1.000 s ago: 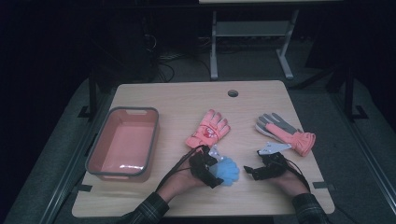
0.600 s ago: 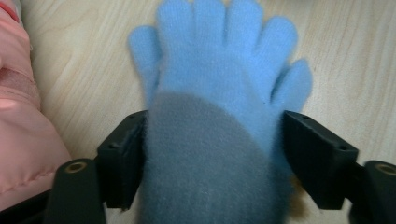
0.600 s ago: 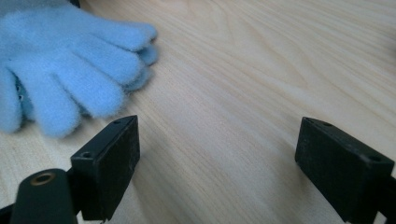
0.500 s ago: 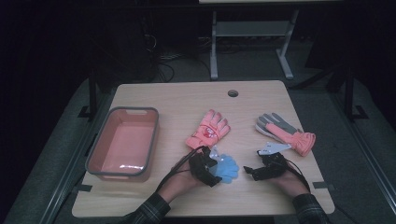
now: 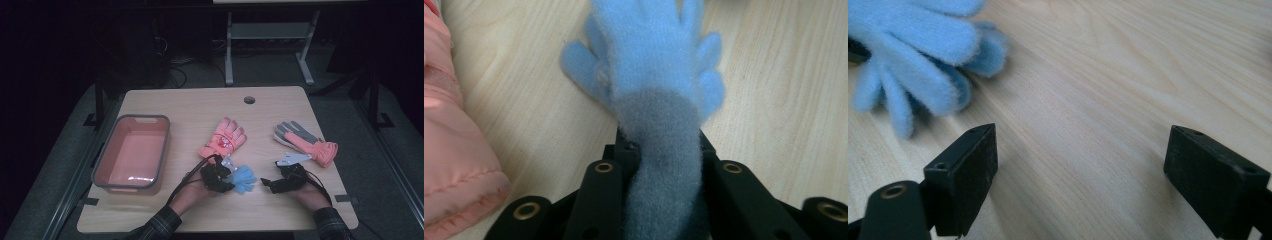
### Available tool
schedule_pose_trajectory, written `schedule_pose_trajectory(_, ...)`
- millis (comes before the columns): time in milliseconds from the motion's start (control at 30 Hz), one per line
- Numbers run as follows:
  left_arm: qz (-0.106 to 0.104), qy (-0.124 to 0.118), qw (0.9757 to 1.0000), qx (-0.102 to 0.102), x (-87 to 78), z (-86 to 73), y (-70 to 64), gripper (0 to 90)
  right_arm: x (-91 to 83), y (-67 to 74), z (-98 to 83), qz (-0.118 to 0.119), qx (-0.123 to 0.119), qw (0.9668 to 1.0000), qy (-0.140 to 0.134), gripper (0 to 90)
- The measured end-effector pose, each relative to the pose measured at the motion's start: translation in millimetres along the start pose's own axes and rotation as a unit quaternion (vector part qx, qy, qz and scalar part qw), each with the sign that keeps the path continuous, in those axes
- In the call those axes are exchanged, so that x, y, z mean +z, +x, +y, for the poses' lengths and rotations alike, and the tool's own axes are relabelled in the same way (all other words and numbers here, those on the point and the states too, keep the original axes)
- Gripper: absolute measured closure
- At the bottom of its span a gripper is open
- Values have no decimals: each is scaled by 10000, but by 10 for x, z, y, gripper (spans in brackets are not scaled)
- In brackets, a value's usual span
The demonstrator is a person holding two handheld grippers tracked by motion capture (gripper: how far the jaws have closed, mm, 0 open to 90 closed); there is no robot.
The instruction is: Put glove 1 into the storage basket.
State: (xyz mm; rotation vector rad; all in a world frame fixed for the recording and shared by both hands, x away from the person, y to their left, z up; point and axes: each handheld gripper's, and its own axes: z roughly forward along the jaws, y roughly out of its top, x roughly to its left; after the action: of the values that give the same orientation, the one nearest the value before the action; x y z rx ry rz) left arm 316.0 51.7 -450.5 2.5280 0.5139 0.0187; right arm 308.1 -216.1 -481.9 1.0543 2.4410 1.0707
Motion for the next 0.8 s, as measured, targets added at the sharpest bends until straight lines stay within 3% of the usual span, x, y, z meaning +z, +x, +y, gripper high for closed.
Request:
schedule_pose_trajectory(67,-36,-13,10000,-33,-1,-4,10,758,0,0,0,-2,-1,10000,-2,137)
schedule_pose_trajectory(133,-173,-92,9996,-212,-6,-15,44,763,0,-1,0,-2,0,10000,-2,138)
schedule_pose_trajectory(433,-477,-349,9971,-473,-132,-13,97,774,0,-1,1,-1,-1,10000,-1,137)
schedule_pose_trajectory(800,-443,-632,9952,-599,-431,20,152,774,1,0,1,-1,-2,10000,-3,137)
